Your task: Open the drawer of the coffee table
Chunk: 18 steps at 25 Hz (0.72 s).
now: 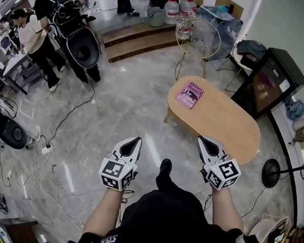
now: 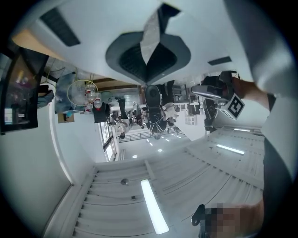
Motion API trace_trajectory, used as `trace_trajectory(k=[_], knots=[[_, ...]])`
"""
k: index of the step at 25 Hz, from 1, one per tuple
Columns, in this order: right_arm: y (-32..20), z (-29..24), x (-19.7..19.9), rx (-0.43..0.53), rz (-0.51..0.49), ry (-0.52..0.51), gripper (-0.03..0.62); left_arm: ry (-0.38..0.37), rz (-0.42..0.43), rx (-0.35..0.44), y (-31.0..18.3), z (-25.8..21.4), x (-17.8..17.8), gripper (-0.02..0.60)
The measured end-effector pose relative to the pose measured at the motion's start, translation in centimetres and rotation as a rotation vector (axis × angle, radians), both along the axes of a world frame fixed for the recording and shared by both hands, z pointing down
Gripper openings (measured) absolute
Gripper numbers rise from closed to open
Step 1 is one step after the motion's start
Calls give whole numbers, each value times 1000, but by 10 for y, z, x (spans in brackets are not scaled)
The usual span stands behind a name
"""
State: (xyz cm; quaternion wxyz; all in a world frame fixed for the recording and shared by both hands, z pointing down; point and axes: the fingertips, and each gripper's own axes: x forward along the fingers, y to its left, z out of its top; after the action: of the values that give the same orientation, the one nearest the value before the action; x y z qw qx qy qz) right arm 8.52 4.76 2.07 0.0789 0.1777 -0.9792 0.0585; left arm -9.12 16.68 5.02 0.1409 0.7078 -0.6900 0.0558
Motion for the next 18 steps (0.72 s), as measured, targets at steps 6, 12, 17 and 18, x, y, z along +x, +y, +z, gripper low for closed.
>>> trace_trajectory(k=[6,12,17,18], knots=[[-50,19,-42,-46,5,-13,6,-3,30,-56,-60,12,-31,2],[-97,32,-71,-99,16,-23,6,-16,84,-89,-121,10,-52,2],[-144,39,-77,-125,18,-26,6,-17,102,-114,-173,17,-57,2],[-150,40,-78,-124,18,-27,6,-32,110,-118,-180,18,-58,2]])
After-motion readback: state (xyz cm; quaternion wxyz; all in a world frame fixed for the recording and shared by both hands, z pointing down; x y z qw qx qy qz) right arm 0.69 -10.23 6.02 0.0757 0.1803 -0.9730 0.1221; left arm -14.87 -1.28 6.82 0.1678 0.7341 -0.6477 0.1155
